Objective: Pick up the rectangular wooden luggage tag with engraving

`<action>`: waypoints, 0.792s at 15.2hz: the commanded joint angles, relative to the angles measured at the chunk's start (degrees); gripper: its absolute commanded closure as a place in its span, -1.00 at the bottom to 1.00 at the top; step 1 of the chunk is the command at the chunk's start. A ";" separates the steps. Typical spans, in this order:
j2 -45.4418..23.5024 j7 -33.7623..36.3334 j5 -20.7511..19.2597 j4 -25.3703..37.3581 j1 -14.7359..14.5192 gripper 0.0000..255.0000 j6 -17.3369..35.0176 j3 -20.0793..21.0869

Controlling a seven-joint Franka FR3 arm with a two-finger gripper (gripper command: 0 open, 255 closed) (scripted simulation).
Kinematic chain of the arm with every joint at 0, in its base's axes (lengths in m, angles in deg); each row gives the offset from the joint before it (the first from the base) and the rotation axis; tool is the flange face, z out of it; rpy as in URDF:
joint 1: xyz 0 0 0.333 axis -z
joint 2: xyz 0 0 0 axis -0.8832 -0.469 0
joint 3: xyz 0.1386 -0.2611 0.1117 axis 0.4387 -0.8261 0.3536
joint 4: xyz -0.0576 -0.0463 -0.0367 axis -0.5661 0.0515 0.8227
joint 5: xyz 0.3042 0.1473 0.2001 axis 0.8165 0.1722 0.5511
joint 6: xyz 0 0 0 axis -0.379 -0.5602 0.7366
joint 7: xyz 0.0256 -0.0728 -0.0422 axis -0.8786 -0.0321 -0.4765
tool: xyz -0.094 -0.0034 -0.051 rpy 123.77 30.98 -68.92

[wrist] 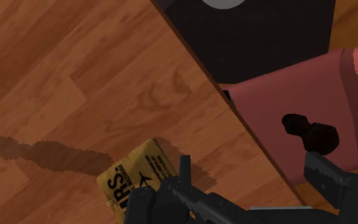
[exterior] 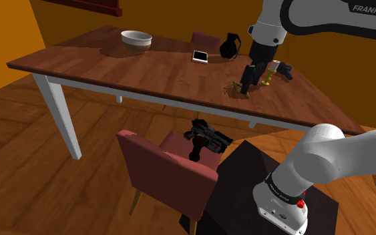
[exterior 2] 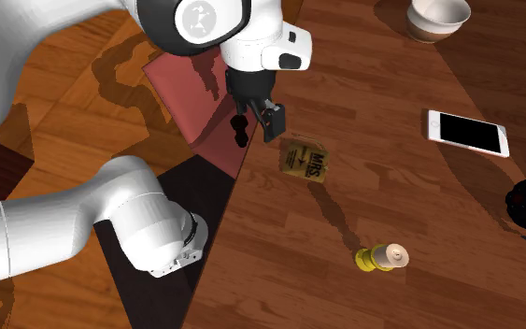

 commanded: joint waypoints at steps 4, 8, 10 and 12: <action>-3.60 1.15 0.59 0.97 2.54 -1.00 4.98 -3.28; -8.53 2.29 2.04 2.60 5.41 -1.00 11.25 -7.74; -11.03 2.67 3.10 3.52 6.63 -1.00 14.22 -10.01; -13.54 2.90 4.40 4.49 7.69 -1.00 17.08 -12.34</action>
